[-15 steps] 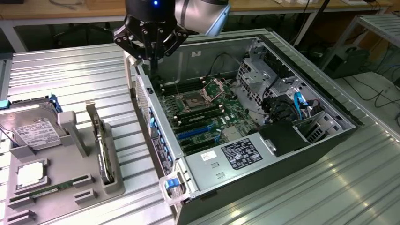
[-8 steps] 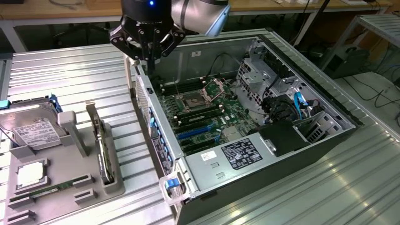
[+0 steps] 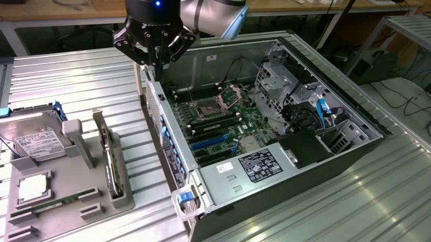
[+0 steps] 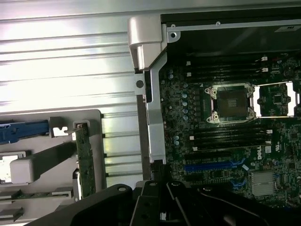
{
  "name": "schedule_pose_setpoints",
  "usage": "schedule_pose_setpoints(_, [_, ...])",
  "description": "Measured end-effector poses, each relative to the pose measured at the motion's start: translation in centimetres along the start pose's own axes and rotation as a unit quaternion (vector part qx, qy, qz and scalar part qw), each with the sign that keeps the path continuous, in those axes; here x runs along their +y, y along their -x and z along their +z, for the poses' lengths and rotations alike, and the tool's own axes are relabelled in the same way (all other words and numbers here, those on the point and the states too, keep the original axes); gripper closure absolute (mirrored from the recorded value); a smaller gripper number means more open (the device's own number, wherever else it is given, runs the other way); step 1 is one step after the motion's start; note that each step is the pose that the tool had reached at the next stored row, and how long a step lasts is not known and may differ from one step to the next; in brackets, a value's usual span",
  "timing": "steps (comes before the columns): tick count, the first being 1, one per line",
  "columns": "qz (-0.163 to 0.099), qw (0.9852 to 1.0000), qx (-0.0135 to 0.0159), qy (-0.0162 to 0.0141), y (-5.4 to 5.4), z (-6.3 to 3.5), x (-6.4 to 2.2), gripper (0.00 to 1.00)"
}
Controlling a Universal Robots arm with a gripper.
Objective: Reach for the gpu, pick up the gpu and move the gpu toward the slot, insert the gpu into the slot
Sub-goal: 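Reach for the gpu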
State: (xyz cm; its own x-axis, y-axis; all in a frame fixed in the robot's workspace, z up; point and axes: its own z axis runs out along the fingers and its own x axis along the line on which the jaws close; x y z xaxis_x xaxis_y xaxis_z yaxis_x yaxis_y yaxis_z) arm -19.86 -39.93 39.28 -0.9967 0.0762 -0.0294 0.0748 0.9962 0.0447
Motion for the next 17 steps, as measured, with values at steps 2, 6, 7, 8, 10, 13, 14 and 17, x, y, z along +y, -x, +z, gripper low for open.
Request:
schedule_pose_setpoints(2, [0.0,1.0,0.0,0.0,-0.1,0.0,-0.01,0.89])
schedule_pose_setpoints(6, [0.0,1.0,0.0002,0.0,-0.5,-0.02,-0.05,0.89])
schedule_pose_setpoints(7, [0.0,1.0,0.0003,0.0,-0.6,-0.02,-0.05,0.89])
schedule_pose_setpoints(8, [0.0,1.0,0.0003,0.0,-0.7,-0.02,-0.06,0.89])
schedule_pose_setpoints(10, [0.0,1.0,0.0004,0.0,-0.9,-0.03,-0.08,0.89])
schedule_pose_setpoints(13, [0.0,1.0,0.0005,0.0,-1.1,-0.03,-0.1,0.89])
schedule_pose_setpoints(14, [0.0,1.0,0.0005,0.0,-1.1,-0.04,-0.11,0.89])
schedule_pose_setpoints(17, [0.0,1.0,0.0007,0.0,-1.4,-0.05,-0.13,0.89])
